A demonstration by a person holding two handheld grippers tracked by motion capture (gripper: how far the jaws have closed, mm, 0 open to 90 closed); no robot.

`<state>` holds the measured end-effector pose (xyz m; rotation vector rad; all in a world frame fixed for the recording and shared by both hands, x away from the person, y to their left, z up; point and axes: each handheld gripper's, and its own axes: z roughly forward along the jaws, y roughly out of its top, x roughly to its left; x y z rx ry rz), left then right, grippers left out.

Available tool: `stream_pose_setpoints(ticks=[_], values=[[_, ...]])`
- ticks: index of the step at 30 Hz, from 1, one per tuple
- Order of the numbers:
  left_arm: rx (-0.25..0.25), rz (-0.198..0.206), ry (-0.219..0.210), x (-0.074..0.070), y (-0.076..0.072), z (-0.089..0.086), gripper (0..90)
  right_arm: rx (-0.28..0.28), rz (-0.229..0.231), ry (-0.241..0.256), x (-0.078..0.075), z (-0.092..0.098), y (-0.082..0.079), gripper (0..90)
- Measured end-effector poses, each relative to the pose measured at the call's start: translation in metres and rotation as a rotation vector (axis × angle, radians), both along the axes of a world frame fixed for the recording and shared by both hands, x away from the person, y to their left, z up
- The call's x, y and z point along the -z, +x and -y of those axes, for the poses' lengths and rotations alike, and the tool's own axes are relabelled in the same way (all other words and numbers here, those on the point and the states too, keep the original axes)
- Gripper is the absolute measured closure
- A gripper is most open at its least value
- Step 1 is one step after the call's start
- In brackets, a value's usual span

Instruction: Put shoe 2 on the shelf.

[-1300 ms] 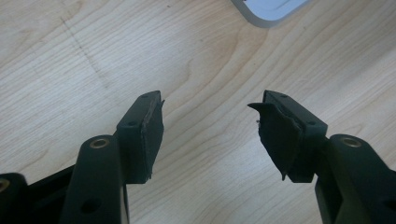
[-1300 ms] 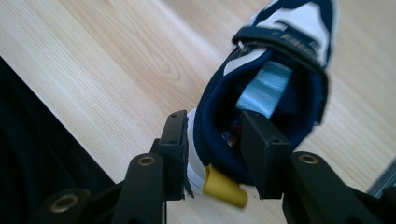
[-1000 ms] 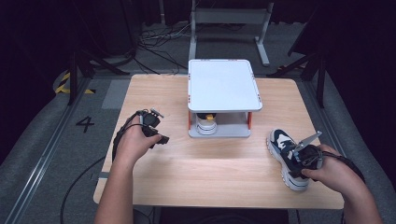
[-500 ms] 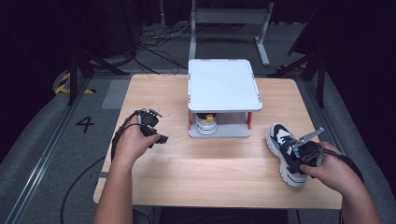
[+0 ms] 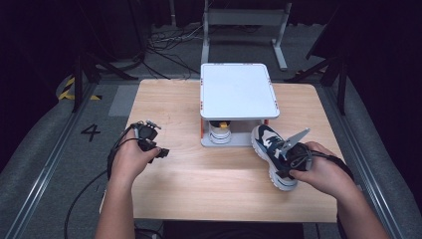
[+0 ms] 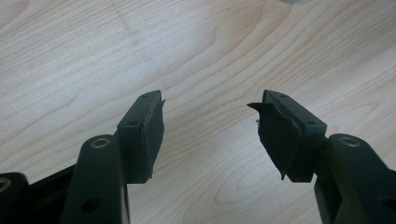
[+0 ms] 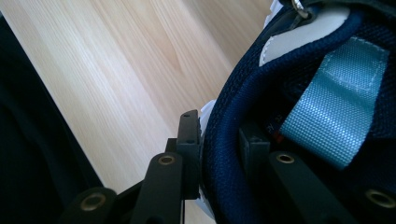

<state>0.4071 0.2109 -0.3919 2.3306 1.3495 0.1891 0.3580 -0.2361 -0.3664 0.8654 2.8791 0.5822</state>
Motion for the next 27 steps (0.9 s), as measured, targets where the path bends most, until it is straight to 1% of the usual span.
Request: stream_pose_setpoints(ticks=[3,4,6,8,10,11,12,14,17,19,20,22,25,27], values=[[-0.016,-0.004,-0.001,0.002,-0.004,-0.006,41.1,-0.022,0.003,0.003,-0.001,-0.018,0.009,75.1],[-0.023,-0.003,-0.004,0.002,-0.005,-0.008,41.1,-0.024,0.002,0.004,-0.002,-0.021,0.011,75.1],[-0.033,0.002,-0.007,0.001,-0.008,-0.011,41.1,-0.013,-0.005,0.011,-0.001,-0.030,0.021,75.1],[-0.045,0.005,-0.010,0.000,-0.011,-0.013,41.2,0.001,-0.002,0.009,0.001,-0.038,0.032,75.1],[-0.045,0.009,-0.014,-0.001,-0.012,-0.015,41.1,0.016,-0.002,0.001,0.003,-0.046,0.041,75.1],[-0.056,0.009,-0.018,-0.001,-0.013,-0.016,41.1,0.023,-0.002,-0.004,0.004,-0.051,0.046,75.0],[-0.050,0.014,-0.012,-0.001,-0.013,-0.017,41.1,0.030,-0.001,-0.008,0.005,-0.054,0.050,75.0],[-0.059,0.006,-0.020,-0.001,-0.014,-0.018,41.1,0.045,-0.004,-0.014,0.007,-0.062,0.059,75.1],[-0.053,0.008,-0.024,0.000,-0.013,-0.019,41.1,0.066,0.000,-0.027,0.009,-0.072,0.068,74.9],[-0.052,0.008,-0.023,0.000,-0.012,-0.019,41.0,0.074,-0.003,-0.034,0.011,-0.079,0.075,74.9],[-0.045,0.006,-0.025,0.000,-0.012,-0.019,41.0,0.072,-0.004,-0.038,0.012,-0.082,0.078,74.9],[-0.049,0.011,-0.033,-0.001,-0.011,-0.018,41.0,0.075,-0.006,-0.048,0.015,-0.088,0.085,74.6],[-0.041,0.009,-0.036,-0.001,-0.010,-0.017,41.0,0.079,0.025,-0.075,0.017,-0.096,0.092,74.5],[-0.044,0.010,-0.035,-0.001,-0.010,-0.016,41.1,0.085,0.027,-0.082,0.018,-0.098,0.096,74.2]])
